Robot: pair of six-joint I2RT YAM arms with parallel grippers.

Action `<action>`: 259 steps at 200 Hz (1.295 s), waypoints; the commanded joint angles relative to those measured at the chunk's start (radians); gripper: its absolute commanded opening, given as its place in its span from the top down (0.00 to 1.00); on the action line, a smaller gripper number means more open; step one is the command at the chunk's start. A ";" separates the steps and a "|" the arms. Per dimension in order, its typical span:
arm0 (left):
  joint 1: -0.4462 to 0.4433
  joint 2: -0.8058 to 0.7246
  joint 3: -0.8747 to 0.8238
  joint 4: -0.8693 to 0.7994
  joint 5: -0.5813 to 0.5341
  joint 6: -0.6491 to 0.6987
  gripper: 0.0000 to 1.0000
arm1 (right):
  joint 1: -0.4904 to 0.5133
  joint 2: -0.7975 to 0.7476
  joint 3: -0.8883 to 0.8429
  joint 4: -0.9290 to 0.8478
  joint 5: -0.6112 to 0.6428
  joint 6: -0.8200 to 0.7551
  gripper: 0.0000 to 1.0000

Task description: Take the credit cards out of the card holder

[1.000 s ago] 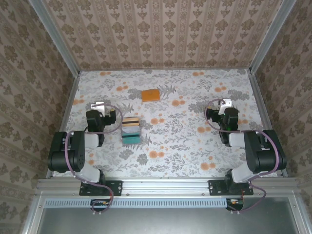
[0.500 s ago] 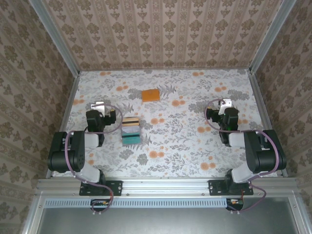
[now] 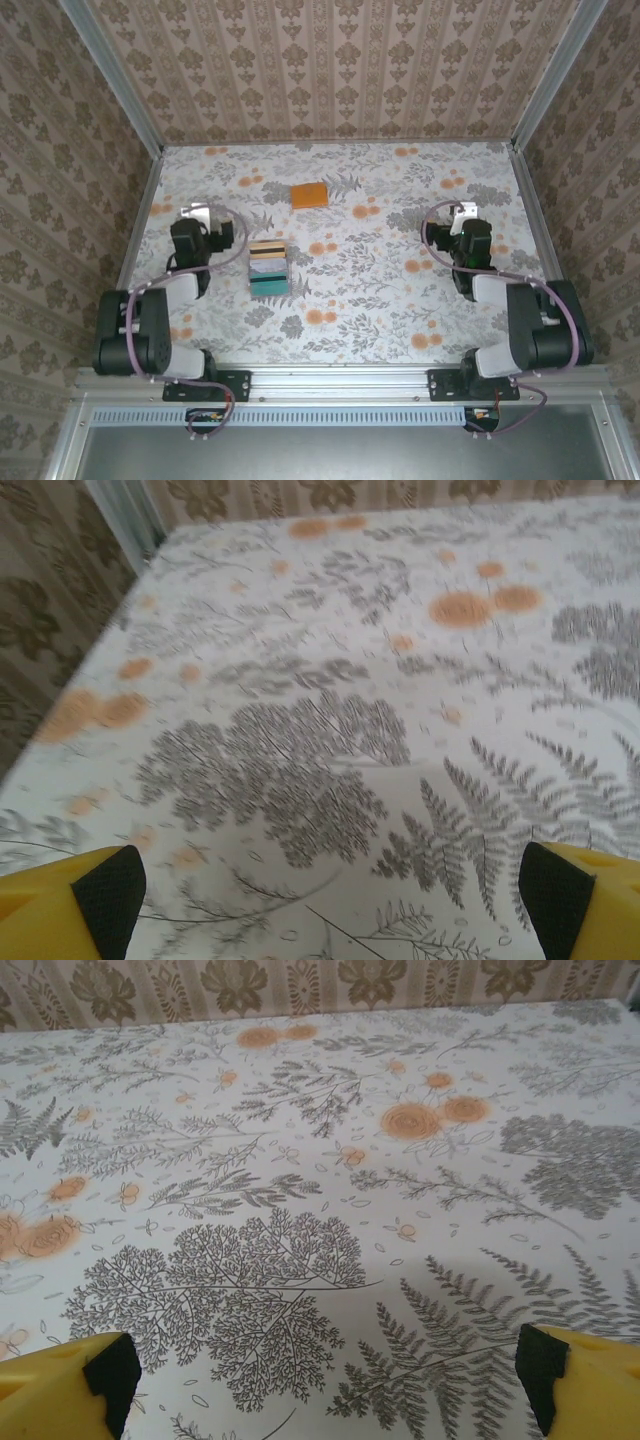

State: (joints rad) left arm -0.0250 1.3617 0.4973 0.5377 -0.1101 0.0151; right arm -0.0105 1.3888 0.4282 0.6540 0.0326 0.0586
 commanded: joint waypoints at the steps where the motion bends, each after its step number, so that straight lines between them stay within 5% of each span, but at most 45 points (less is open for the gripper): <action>1: 0.010 -0.108 0.171 -0.325 -0.094 -0.089 0.00 | 0.003 -0.136 0.090 -0.217 0.080 0.066 0.00; 27: 0.024 -0.132 0.405 -0.730 -0.178 -0.346 0.00 | -0.002 -0.246 0.168 -0.425 0.142 0.270 0.00; 47: 0.037 -0.112 0.505 -0.868 -0.079 -0.394 0.00 | -0.003 -0.292 0.255 -0.592 0.131 0.379 0.00; 108: -0.116 0.063 0.687 -0.878 0.091 -0.414 0.00 | 0.005 -0.266 0.413 -0.684 -0.074 0.492 0.00; 164: -0.268 0.380 0.927 -0.880 0.173 -0.370 0.00 | 0.097 -0.267 0.527 -0.837 -0.082 0.453 0.00; 259: -0.330 1.020 1.537 -1.016 0.406 -0.349 0.08 | 0.261 -0.317 0.606 -1.002 -0.025 0.399 0.00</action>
State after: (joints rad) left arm -0.3466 2.2856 1.8996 -0.3901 0.2050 -0.3618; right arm 0.2237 1.1118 0.9989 -0.2745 -0.0273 0.4774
